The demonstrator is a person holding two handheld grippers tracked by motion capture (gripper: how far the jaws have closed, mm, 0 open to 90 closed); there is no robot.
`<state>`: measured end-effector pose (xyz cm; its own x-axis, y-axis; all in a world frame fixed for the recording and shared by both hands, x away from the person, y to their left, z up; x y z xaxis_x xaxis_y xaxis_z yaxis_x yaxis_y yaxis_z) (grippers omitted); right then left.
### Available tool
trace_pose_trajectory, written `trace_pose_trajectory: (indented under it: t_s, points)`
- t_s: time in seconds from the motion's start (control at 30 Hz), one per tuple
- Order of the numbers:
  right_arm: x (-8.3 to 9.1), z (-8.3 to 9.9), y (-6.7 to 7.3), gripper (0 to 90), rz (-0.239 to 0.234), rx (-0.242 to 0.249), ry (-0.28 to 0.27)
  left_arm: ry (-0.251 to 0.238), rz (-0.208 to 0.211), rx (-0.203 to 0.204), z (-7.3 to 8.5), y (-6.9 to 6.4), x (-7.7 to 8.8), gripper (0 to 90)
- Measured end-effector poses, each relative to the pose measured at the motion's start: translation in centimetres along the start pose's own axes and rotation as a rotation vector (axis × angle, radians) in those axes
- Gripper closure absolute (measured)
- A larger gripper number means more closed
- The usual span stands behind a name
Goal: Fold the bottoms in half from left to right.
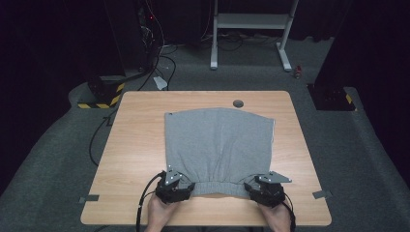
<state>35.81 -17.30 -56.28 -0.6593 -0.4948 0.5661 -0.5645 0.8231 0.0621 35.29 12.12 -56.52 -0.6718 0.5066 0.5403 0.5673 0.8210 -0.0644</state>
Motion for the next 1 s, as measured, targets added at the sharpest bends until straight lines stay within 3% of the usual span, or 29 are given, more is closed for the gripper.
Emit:
trace_pose_trajectory:
  t_s: [0.53,0.7,0.73,0.8,0.9,0.97,1.0]
  points:
    - [1.3,0.9,0.6,45.4,-0.011,-0.014,-0.001,-0.001,0.006,0.006,1.0,-1.6,1.3,32.1]
    - [1.8,1.2,0.7,45.6,-0.011,-0.035,-0.007,0.0,0.04,-0.008,1.3,-2.2,1.8,32.0]
    - [1.8,1.2,0.8,45.8,-0.006,-0.037,-0.009,-0.001,0.045,0.007,1.3,-2.1,1.9,31.9]
    - [1.9,0.9,1.1,46.6,-0.001,-0.026,-0.018,-0.012,0.056,0.028,1.1,-1.9,2.1,31.8]
    - [1.7,-0.4,1.9,46.6,-0.037,-0.009,-0.047,-0.045,0.06,0.07,0.4,-1.5,2.4,31.8]
    - [0.9,-1.7,2.8,46.3,-0.082,-0.006,-0.055,-0.023,0.058,0.059,-0.3,-0.9,1.8,31.9]
    - [-0.6,-2.9,3.5,46.3,-0.103,0.027,-0.066,-0.013,0.056,0.063,-0.5,-0.7,1.5,31.9]
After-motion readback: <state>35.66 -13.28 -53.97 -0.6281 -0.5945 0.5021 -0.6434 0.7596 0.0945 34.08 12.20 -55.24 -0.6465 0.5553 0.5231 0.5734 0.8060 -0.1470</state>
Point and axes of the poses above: each handheld gripper's, and its own axes: x roughly backward along the jaws, z roughly out of its underside, y roughly to its left, the point moved 6 cm from there along -x, roughly forward along the jaws, and after that the axes turned 7 degrees about -y, right-handed, at the moved point
